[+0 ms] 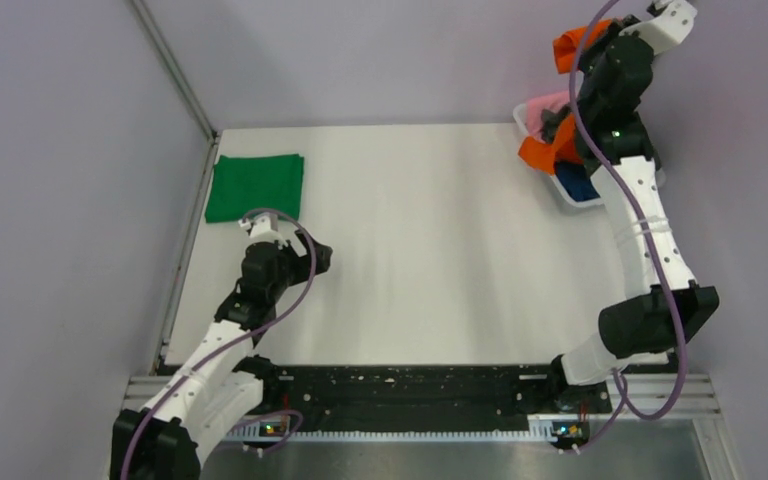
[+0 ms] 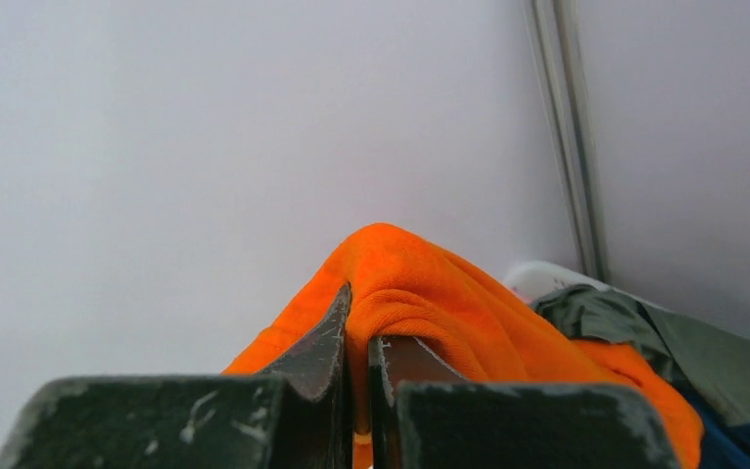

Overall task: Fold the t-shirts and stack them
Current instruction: Move the tshirt to the center of the board

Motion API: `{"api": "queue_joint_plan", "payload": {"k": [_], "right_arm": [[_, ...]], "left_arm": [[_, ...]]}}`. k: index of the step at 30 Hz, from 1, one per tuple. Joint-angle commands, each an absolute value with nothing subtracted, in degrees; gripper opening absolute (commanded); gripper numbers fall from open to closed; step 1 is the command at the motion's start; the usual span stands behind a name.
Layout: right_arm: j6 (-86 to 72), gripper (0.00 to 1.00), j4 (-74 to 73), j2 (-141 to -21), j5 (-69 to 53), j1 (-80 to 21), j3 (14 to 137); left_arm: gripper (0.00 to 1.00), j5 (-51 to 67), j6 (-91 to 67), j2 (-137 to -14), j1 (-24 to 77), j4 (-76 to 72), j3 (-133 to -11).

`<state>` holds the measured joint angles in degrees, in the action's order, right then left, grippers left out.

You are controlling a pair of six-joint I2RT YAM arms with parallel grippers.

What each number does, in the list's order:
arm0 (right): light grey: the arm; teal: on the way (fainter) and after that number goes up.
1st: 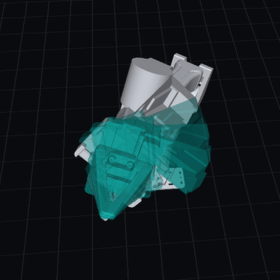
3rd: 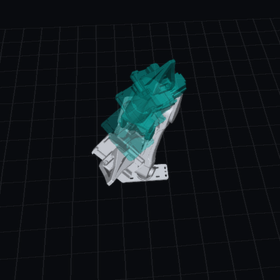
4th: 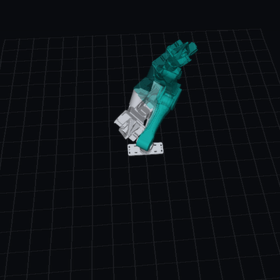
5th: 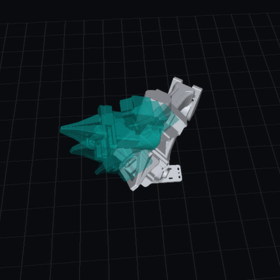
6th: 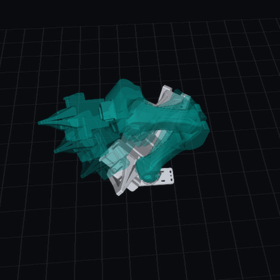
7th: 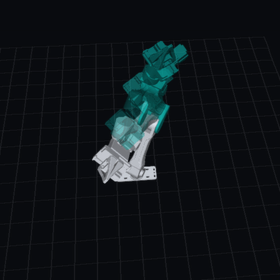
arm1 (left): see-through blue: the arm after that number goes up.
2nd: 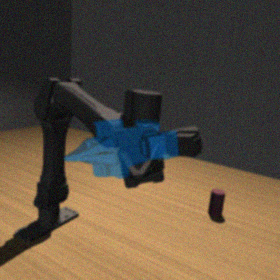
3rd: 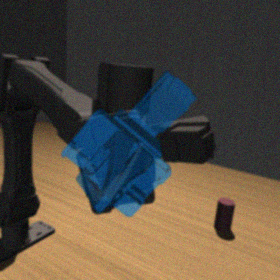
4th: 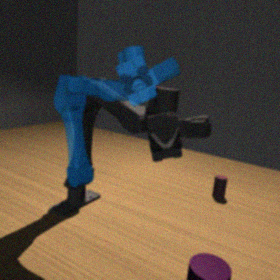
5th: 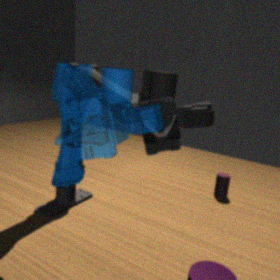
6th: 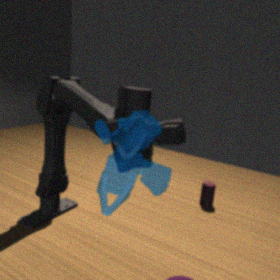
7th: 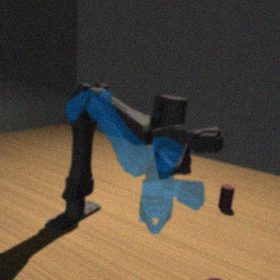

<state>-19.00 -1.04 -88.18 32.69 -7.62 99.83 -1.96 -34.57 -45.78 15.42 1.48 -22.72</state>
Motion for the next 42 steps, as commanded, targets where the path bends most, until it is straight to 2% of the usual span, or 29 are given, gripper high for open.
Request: {"api": "queue_joint_plan", "payload": {"k": [1,12,18,26,32,34,36,37,39,42], "right_arm": [[-18.09,0.00,0.10,-89.10,25.21,-7.19,110.26],[-26.41,0.00,-1.26,-93.16,-7.36,-7.16,123.85],[-36.68,0.00,-0.52,-93.96,-27.47,-8.65,126.13],[-31.29,0.00,-4.95,-94.40,-29.89,-22.94,128.12],[-33.60,0.00,-4.50,-95.72,-34.41,-27.24,126.98],[-31.82,0.00,-7.22,-92.96,-35.13,-27.23,120.97],[-27.41,0.00,-8.27,-86.57,-29.84,-26.93,108.45],[-24.73,0.01,-7.97,-82.98,-25.58,-26.64,97.68],[-21.09,0.09,-7.12,-75.20,-15.23,-25.50,81.43],[-22.15,0.13,-6.66,-65.74,-0.80,-20.81,59.33]], "left_arm": [[0.99,-2.32,-34.45,-46.09,15.56,-1.04,-24.26],[0.99,-2.86,-34.54,-48.01,15.56,-1.33,-24.41],[0.99,-2.05,-34.54,-49.25,15.56,-1.37,-24.99],[0.99,-6.06,-36.69,-44.86,15.56,7.22,-29.65],[0.99,-7.94,-39.89,-42.93,15.56,19.69,-35.41],[0.99,-6.57,-40.70,-41.88,15.56,21.70,-35.72],[0.99,-5.98,-42.03,-40.22,15.53,23.49,-35.19],[0.99,-6.39,-42.89,-39.33,15.56,24.71,-34.75],[0.99,-7.73,-44.43,-37.58,15.56,27.59,-33.93],[0.99,-9.74,-46.15,-35.36,15.56,31.58,-32.97]]}}
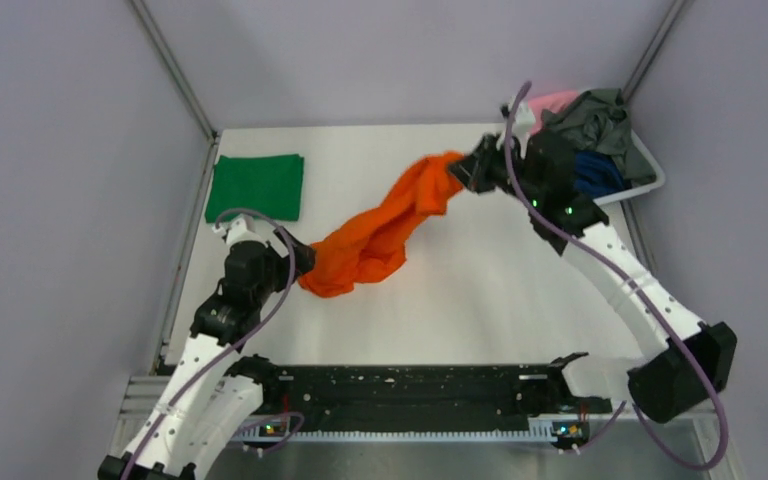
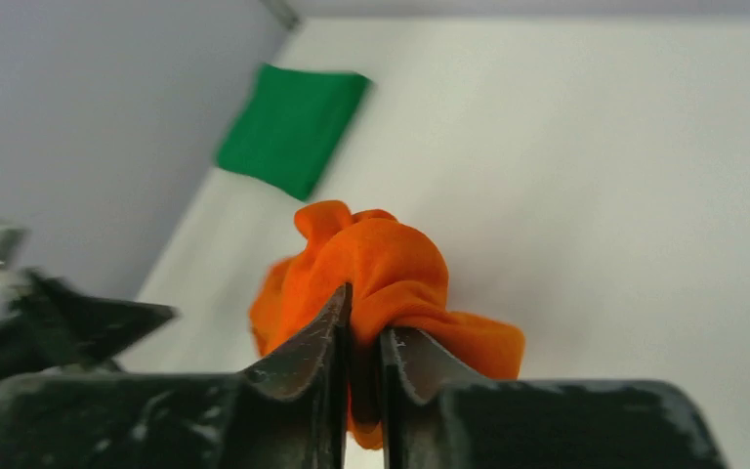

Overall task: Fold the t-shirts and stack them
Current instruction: Move the tshirt to the center of the board

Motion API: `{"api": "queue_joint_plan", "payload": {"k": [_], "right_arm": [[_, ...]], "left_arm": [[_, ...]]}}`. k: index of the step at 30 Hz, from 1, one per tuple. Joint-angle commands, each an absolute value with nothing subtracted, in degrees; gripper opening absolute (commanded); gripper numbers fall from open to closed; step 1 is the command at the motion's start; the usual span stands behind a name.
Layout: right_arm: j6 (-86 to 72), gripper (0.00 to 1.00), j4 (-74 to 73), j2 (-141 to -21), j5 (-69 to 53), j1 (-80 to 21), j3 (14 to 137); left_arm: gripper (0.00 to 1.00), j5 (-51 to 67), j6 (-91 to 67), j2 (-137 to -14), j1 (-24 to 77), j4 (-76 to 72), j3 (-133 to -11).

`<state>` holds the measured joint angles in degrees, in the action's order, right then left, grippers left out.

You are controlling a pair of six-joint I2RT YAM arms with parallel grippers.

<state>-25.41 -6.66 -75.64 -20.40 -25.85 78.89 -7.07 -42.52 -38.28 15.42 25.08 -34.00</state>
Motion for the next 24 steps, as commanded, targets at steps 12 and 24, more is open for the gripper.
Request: {"api": "queue_joint_plan", "payload": {"k": [12,24], "right_arm": [[-22.08,0.95,-20.02,-55.15,11.43,-12.90,44.89],[-23.96,0.94,-19.86,-57.22,-1.40,-19.97,37.60]], "left_arm": [[0.99,-6.88,-47.20,-47.93,15.32,20.01,-28.78],[0.72,2.87,-48.66,-71.52,15.07,12.12,-30.49]]}}
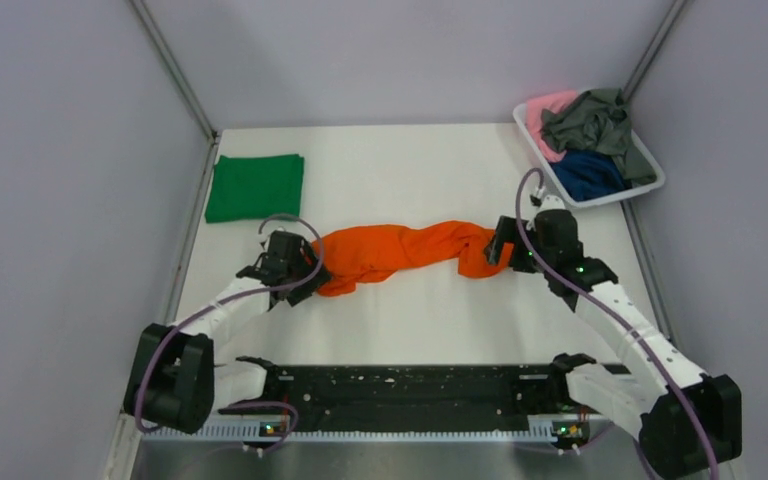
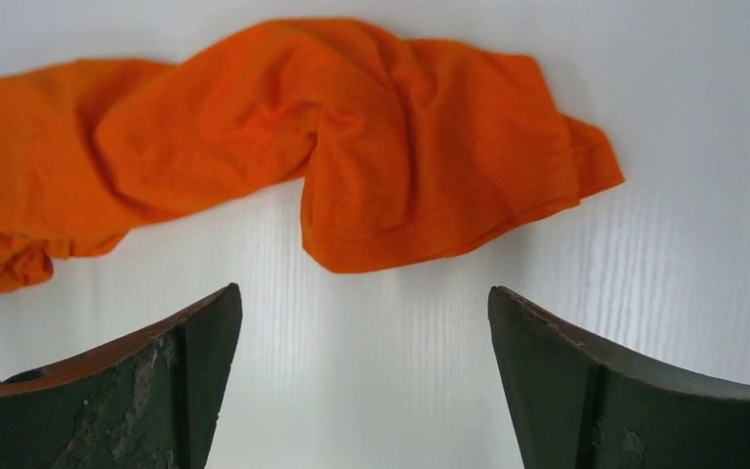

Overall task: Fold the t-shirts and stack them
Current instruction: Move the tshirt to the center of the board, then flatten out the tshirt

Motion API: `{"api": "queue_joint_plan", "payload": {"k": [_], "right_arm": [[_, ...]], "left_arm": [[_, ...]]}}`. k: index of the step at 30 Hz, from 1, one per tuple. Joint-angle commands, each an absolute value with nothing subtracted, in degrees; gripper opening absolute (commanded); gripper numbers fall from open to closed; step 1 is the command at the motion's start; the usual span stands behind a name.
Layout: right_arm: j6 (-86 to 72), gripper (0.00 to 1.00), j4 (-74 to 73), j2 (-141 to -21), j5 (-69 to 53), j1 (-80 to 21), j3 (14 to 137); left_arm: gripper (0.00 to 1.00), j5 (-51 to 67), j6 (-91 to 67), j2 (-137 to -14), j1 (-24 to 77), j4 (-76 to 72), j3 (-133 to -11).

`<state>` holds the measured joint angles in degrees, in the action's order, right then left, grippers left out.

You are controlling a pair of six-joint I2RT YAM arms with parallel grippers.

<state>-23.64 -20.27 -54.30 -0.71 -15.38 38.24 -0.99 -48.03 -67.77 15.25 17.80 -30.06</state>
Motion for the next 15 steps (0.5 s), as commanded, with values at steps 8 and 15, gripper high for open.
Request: {"api": "queue_joint_plan", "payload": {"k": [8,15], "right_arm": [[-28.79,0.87,-13.89,-67.88,8.47,-27.86,38.23],[-29.18,0.77,-10.11,-79.36,12.81,-31.59,42.53]], "left_arm": [[0.19,2.28,-47.85,-80.53,14.94,7.06,-35.10],[0.00,1.65,-46.88,-80.38,15.03,7.69,-38.23]]}}
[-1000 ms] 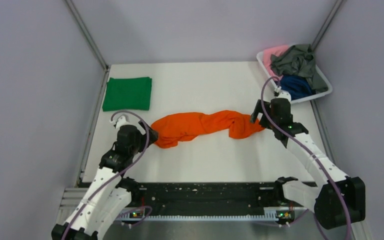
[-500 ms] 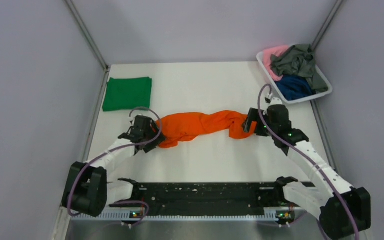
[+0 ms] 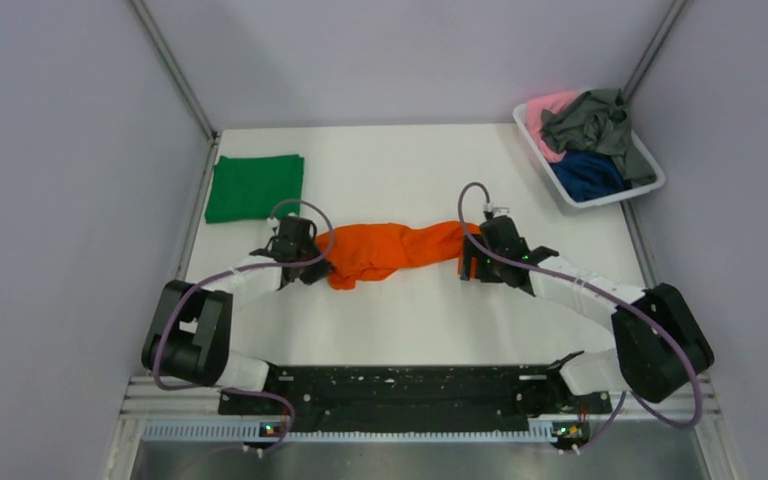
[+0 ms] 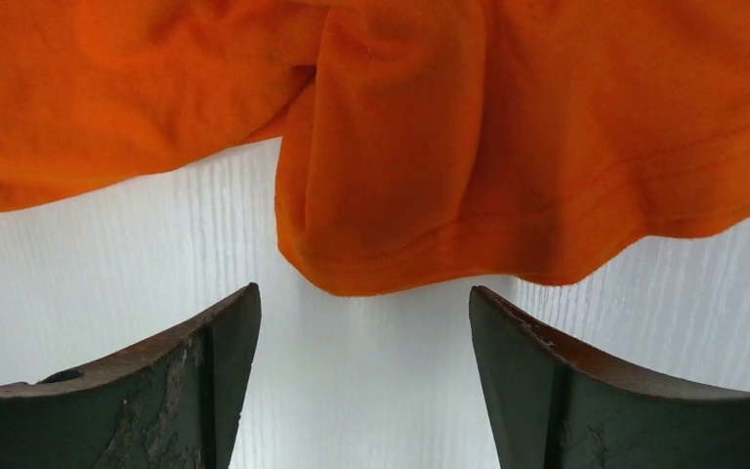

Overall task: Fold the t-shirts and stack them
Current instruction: Flatten out the tshirt

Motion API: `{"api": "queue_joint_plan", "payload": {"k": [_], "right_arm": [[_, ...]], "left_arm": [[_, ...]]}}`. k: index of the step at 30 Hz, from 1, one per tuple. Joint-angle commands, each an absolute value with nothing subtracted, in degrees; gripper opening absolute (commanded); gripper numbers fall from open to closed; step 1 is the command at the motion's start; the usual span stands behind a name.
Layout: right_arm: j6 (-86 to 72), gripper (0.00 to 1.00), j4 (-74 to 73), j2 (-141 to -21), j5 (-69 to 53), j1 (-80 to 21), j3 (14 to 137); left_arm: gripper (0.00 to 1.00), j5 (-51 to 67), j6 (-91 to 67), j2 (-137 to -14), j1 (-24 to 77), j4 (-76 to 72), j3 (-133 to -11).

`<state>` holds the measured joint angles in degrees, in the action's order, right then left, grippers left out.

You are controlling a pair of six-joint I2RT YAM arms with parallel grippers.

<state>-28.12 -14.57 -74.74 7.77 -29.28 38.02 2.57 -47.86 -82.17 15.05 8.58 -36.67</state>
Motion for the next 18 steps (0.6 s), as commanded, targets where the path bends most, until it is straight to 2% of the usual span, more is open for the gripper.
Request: {"api": "queue_joint_plan", "payload": {"k": [1,5,7,9,11,13,18], "right_arm": [[-29.28,0.76,-9.94,-81.08,13.42,-31.94,43.36],[-31.15,0.69,-11.52,-88.40,17.60,-33.09,46.43],[-32.86,0.57,-13.03,-90.48,20.31,-33.41,47.29],[-33.71,0.41,-14.03,-91.02,22.11,-33.49,47.56],[-33.75,0.17,-13.95,-90.00,22.53,-33.49,47.07],[-33.41,0.00,-13.99,-86.91,23.75,-33.49,46.12],[-27.28,0.00,-19.67,-71.88,25.21,-31.66,50.41]], "left_arm": [[0.00,0.77,-46.93,-79.12,15.03,7.98,-37.81],[0.00,-2.37,-46.48,-73.26,15.02,11.02,-36.89],[0.00,-2.75,-46.14,-70.66,15.03,12.92,-36.98],[0.00,-3.00,-45.80,-67.54,14.99,14.43,-36.97],[0.00,-3.37,-45.79,-63.67,15.03,15.41,-36.76],[0.00,-3.40,-45.26,-59.75,15.03,16.81,-37.26],[0.00,-8.01,-42.82,-49.08,15.03,22.86,-43.41]]}}
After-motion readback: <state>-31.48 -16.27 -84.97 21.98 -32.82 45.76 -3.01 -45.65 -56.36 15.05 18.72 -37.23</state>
